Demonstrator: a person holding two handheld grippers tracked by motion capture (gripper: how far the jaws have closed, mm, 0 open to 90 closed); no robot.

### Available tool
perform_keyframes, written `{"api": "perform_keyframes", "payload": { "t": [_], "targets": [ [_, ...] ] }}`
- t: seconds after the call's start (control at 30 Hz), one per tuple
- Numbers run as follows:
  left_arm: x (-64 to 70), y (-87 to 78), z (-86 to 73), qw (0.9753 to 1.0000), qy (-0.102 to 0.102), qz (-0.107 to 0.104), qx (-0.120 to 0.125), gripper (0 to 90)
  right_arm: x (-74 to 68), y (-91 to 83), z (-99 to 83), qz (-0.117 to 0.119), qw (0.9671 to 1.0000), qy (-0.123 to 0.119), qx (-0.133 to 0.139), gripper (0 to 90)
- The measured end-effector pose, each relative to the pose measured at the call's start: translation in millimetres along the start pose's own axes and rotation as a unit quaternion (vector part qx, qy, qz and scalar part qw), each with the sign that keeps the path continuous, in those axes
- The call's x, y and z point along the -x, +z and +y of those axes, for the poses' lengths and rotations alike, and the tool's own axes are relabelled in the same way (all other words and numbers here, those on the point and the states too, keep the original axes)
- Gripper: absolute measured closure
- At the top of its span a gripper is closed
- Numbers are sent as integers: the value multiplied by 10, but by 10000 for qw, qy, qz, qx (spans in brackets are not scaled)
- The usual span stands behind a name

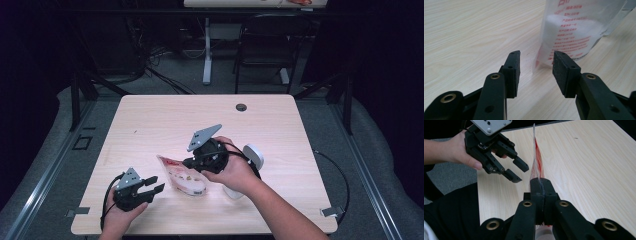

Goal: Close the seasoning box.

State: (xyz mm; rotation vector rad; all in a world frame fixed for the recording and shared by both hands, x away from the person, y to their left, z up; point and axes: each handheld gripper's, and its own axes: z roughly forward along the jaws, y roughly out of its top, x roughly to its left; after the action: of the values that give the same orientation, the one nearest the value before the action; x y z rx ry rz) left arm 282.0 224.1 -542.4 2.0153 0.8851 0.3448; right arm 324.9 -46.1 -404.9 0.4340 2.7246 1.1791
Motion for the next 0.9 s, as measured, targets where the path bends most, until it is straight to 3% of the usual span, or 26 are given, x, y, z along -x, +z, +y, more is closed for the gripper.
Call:
{"api": "perform_keyframes", "payload": {
  "t": [0.27,0.43,0.6,0.7,0.9],
  "targets": [
    [81,133,38,9996,202,-174,19,556,43,-25,-54,39,10000,10,52,891],
    [69,234,51,9993,250,-253,-75,518,40,-22,-52,49,10000,0,63,877],
    [60,312,70,9983,331,-467,-47,498,34,-29,-54,22,10000,8,94,857],
    [69,320,91,9974,408,-594,-41,504,41,-40,-59,-14,10000,6,96,825],
    [108,295,95,9972,450,-601,-30,531,54,-56,-69,-38,10000,13,85,821]
  ]
}}
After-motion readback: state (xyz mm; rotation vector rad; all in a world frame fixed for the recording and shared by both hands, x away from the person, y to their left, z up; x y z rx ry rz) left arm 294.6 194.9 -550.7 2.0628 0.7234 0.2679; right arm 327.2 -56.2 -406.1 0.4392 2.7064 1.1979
